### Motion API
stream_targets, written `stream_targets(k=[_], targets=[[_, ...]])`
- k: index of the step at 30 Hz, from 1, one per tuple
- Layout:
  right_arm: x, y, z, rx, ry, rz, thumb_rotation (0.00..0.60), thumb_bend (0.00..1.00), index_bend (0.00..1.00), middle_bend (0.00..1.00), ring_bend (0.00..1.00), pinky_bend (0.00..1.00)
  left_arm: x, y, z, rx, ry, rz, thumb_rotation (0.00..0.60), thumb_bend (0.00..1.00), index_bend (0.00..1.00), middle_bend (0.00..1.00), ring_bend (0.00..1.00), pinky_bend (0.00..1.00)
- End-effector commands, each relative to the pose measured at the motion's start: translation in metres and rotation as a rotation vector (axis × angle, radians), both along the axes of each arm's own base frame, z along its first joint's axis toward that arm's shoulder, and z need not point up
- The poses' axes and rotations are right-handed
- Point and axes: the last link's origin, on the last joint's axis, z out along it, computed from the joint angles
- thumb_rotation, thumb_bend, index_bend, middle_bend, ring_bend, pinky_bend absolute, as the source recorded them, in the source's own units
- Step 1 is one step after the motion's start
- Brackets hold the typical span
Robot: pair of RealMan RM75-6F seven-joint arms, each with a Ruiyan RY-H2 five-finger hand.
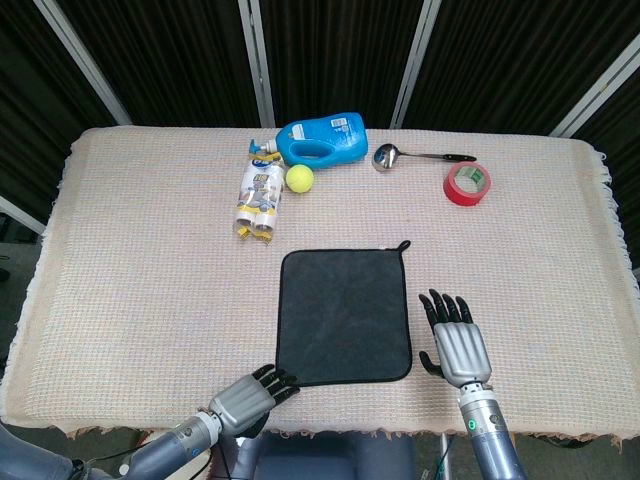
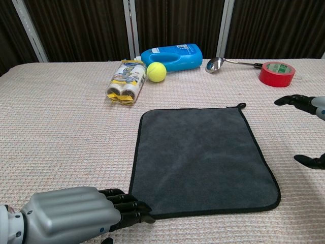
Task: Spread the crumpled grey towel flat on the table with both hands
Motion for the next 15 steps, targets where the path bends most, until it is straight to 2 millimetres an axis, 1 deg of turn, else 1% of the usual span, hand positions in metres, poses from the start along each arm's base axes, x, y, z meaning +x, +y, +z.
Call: stream_targets(k=[1, 3, 4, 6, 9, 12, 15], targets=[[0.000, 0.001, 0.000, 0.002, 0.002, 0.001, 0.600, 0.37, 0.00, 0.00, 0.00, 0.00, -0.001, 0.001, 0.001, 0.015, -0.016, 0.011, 0.600, 0.69, 0.05, 0.00, 0.00, 0.02], [0.000, 0.001, -0.001, 0.003, 0.004, 0.002, 0.600, 0.37, 0.00, 0.00, 0.00, 0.00, 0.001, 0.005, 0.004, 0.047, -0.047, 0.025, 0.600, 0.58, 0.04, 0.00, 0.00, 0.02], [-0.001, 0.001, -0.001, 0.003, 0.005, 0.002, 0.600, 0.37, 0.00, 0.00, 0.00, 0.00, 0.002, 0.007, 0.005, 0.060, -0.059, 0.031, 0.600, 0.54, 0.03, 0.00, 0.00, 0.02], [-0.001, 0.000, 0.000, 0.000, 0.007, 0.004, 0.600, 0.37, 0.00, 0.00, 0.00, 0.00, 0.003, 0.011, 0.008, 0.094, -0.099, 0.053, 0.600, 0.41, 0.01, 0.00, 0.00, 0.01], [-0.002, -0.001, 0.000, -0.009, 0.004, 0.008, 0.600, 0.37, 0.00, 0.00, 0.00, 0.00, 0.007, 0.019, 0.014, 0.162, -0.170, 0.086, 0.600, 0.28, 0.00, 0.00, 0.00, 0.01], [-0.006, -0.002, 0.001, -0.025, -0.002, 0.014, 0.600, 0.37, 0.00, 0.00, 0.00, 0.00, 0.009, 0.028, 0.020, 0.237, -0.247, 0.125, 0.600, 0.21, 0.00, 0.00, 0.00, 0.00], [-0.013, -0.003, 0.003, -0.047, -0.014, 0.016, 0.600, 0.37, 0.00, 0.00, 0.00, 0.00, 0.007, 0.034, 0.027, 0.311, -0.309, 0.149, 0.600, 0.20, 0.00, 0.00, 0.00, 0.00]])
